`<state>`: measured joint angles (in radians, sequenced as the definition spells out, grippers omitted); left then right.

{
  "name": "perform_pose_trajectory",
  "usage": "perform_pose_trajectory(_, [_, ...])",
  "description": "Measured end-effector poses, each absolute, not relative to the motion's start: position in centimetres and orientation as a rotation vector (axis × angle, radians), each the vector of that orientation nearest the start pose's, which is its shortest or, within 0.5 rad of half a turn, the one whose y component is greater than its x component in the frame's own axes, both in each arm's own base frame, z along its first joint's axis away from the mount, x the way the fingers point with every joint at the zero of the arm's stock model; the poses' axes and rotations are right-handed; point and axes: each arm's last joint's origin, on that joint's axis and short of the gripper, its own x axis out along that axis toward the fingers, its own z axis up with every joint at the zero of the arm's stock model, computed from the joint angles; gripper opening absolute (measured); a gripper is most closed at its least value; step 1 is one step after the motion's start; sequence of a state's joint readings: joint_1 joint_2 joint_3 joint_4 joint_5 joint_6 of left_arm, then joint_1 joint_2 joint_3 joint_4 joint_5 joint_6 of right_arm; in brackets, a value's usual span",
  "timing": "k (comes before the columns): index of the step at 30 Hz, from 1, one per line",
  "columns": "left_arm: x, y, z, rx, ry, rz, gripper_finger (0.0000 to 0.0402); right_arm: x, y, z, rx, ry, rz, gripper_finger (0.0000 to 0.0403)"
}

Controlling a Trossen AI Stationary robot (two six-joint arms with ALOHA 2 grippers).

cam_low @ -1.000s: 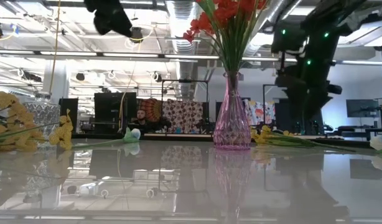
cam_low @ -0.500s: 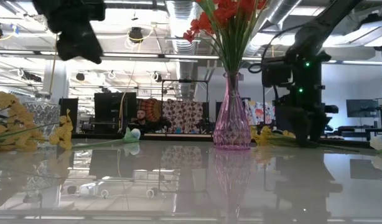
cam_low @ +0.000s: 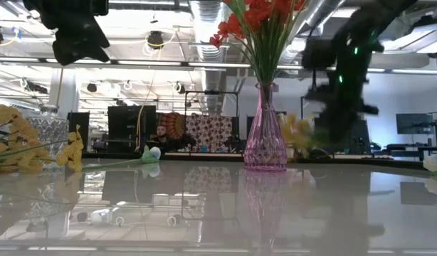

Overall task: Sort flowers into vase by color
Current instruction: Put the top yellow flowers into the transparent vase

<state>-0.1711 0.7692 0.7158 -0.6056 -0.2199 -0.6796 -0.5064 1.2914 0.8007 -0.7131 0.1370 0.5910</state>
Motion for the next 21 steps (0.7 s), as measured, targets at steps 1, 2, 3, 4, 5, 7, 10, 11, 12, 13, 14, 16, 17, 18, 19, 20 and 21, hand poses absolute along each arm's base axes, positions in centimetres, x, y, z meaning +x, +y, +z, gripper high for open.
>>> perform_pose_trajectory(1, [15.3,-2.0,27.5,-0.513,0.596,0.271,0.0132,19.4,-11.3,21.6,0.721,0.95,-0.928,0.005])
perform_pose_trajectory(2, [15.3,-1.9,27.6,-0.5,0.588,0.28,0.0132,19.1,-11.2,22.9,0.714,0.88,-0.947,0.0054])
perform_pose_trajectory(3, [15.4,-1.9,27.6,-0.484,0.576,0.284,0.0132,18.9,-11.2,24.4,0.698,0.794,-0.957,0.0056])
perform_pose_trajectory(4, [15.5,-1.9,27.7,-0.466,0.562,0.288,0.0132,18.7,-11.1,26.2,0.678,0.693,-0.963,0.0056])
perform_pose_trajectory(5, [15.5,-1.8,27.8,-0.445,0.547,0.291,0.0132,18.4,-11.0,27.8,0.656,0.594,-0.969,0.0055])
perform_pose_trajectory(7, [15.7,-1.8,28.1,-0.405,0.52,0.293,0.0132,17.7,-10.5,31.2,0.588,0.391,-0.954,0.0051])
perform_pose_trajectory(10, [15.9,-1.7,28.4,-0.368,0.474,0.3,0.0132,16.8,-9.1,36.7,0.486,0.009,-0.844,0.0046])
perform_pose_trajectory(11, [16.0,-1.7,28.6,-0.366,0.449,0.303,0.0132,16.5,-8.5,38.3,0.464,-0.112,-0.794,0.0045])
perform_pose_trajectory(12, [16.1,-1.7,28.9,-0.365,0.423,0.3,0.0132,16.2,-7.9,39.8,0.441,-0.226,-0.74,0.0045])
perform_pose_trajectory(13, [16.3,-1.8,29.1,-0.361,0.391,0.292,0.0132,16.1,-7.3,41.0,0.416,-0.31,-0.69,0.0045])
perform_pose_trajectory(14, [16.4,-1.8,29.5,-0.354,0.356,0.28,0.0132,16.1,-6.7,41.9,0.393,-0.377,-0.642,0.0045])
perform_pose_trajectory(16, [16.8,-1.9,30.3,-0.342,0.279,0.237,0.0132,16.6,-5.5,43.4,0.349,-0.476,-0.55,0.0044])
perform_pose_trajectory(17, [16.9,-2.0,30.8,-0.336,0.234,0.212,0.0132,17.1,-4.9,43.9,0.329,-0.509,-0.508,0.0044])
perform_pose_trajectory(18, [17.1,-2.0,31.3,-0.332,0.185,0.186,0.0132,17.7,-4.2,44.3,0.313,-0.537,-0.464,0.0044])
perform_pose_trajectory(19, [17.2,-2.1,31.8,-0.326,0.131,0.163,0.0132,18.5,-3.6,44.6,0.299,-0.558,-0.418,0.0044])
perform_pose_trajectory(20, [17.3,-2.1,32.5,-0.319,0.073,0.132,0.0132,19.4,-2.9,44.9,0.285,-0.572,-0.366,0.0044])
perform_pose_trajectory(21, [17.3,-2.2,33.1,-0.313,0.018,0.107,0.0132,20.4,-2.2,45.1,0.274,-0.577,-0.332,0.0044])
